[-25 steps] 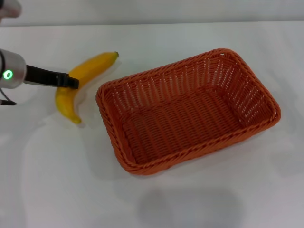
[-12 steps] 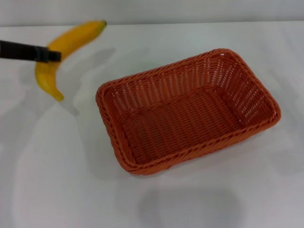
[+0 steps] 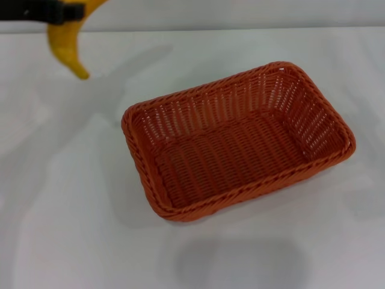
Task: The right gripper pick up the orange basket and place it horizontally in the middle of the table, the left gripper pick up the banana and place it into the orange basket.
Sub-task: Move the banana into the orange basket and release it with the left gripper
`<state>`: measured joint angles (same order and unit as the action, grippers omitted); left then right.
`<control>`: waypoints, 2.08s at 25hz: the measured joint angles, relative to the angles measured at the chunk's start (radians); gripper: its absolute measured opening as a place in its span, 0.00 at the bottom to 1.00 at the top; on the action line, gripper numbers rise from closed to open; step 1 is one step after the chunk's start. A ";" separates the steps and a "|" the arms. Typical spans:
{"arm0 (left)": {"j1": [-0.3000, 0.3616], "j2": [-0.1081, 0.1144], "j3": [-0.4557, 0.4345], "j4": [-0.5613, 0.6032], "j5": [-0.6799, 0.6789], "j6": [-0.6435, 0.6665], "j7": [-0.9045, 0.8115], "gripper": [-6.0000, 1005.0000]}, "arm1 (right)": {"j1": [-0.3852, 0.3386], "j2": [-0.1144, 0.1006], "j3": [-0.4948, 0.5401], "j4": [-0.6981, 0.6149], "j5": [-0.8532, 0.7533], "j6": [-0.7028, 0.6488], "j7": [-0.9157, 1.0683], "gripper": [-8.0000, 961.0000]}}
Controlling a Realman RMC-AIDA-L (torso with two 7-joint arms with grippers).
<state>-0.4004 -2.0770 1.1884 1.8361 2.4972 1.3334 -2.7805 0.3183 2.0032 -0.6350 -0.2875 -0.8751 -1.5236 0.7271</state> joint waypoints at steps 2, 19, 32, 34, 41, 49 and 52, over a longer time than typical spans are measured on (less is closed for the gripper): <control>-0.018 0.001 0.006 0.016 -0.048 0.018 0.013 0.48 | 0.002 0.000 0.000 0.000 0.000 0.004 0.000 0.89; -0.033 -0.002 0.173 -0.007 -0.240 0.043 0.031 0.48 | -0.004 0.000 0.001 -0.001 0.016 0.008 -0.002 0.89; -0.034 -0.005 0.210 -0.216 -0.267 -0.009 0.084 0.48 | 0.001 0.000 0.002 -0.003 0.016 -0.001 -0.001 0.89; -0.056 -0.005 0.211 -0.250 -0.276 -0.013 0.096 0.48 | -0.001 0.000 0.002 -0.004 0.016 -0.003 0.000 0.89; -0.083 -0.005 0.227 -0.283 -0.282 -0.016 0.117 0.48 | -0.006 0.000 0.002 -0.001 0.016 -0.012 -0.006 0.89; -0.079 -0.005 0.227 -0.302 -0.326 -0.036 0.129 0.48 | -0.012 0.000 0.003 -0.005 0.016 -0.012 -0.008 0.89; -0.075 -0.005 0.226 -0.305 -0.340 -0.048 0.133 0.48 | -0.013 0.000 0.003 -0.006 0.016 -0.012 -0.008 0.89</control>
<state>-0.4755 -2.0815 1.4146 1.5310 2.1570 1.2853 -2.6470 0.3053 2.0033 -0.6319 -0.2938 -0.8590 -1.5354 0.7195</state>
